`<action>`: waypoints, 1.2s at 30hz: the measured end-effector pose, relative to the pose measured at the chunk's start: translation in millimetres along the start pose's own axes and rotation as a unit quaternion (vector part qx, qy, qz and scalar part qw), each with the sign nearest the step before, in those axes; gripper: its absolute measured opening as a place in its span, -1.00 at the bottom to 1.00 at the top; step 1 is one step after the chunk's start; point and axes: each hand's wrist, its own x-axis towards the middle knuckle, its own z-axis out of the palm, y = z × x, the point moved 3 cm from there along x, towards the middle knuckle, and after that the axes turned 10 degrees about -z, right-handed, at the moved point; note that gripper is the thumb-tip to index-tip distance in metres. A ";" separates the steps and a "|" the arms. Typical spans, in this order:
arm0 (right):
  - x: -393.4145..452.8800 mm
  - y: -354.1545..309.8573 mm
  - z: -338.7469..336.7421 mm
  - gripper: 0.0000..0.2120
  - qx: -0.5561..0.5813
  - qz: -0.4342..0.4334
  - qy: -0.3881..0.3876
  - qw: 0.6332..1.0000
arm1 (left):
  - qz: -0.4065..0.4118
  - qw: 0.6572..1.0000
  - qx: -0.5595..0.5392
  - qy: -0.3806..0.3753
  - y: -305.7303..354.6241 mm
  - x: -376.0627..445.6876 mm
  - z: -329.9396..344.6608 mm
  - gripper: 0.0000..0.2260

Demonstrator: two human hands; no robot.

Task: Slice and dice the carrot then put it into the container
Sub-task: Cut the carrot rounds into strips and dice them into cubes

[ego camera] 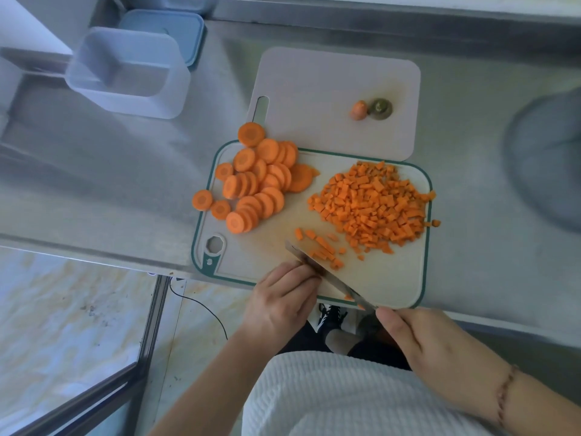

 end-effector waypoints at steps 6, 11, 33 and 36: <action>22.7 -12.9 12.1 -0.36 -0.056 -0.017 0.018 0.998 | -0.021 1.000 -0.014 0.012 4.9 0.0 -2.0 -0.95; 20.0 2.2 -1.7 -0.41 0.048 0.010 0.034 0.998 | -0.029 1.000 -0.009 0.004 4.7 3.0 -3.7 -0.92; 31.9 18.5 -25.0 -0.43 0.178 0.101 0.039 0.978 | -0.129 0.989 -0.061 -0.043 -41.2 36.9 -74.8 -0.75; 29.1 8.2 -29.2 -0.39 0.123 0.059 0.057 0.989 | -0.087 0.991 -0.092 -0.034 -40.0 51.5 -78.7 -0.78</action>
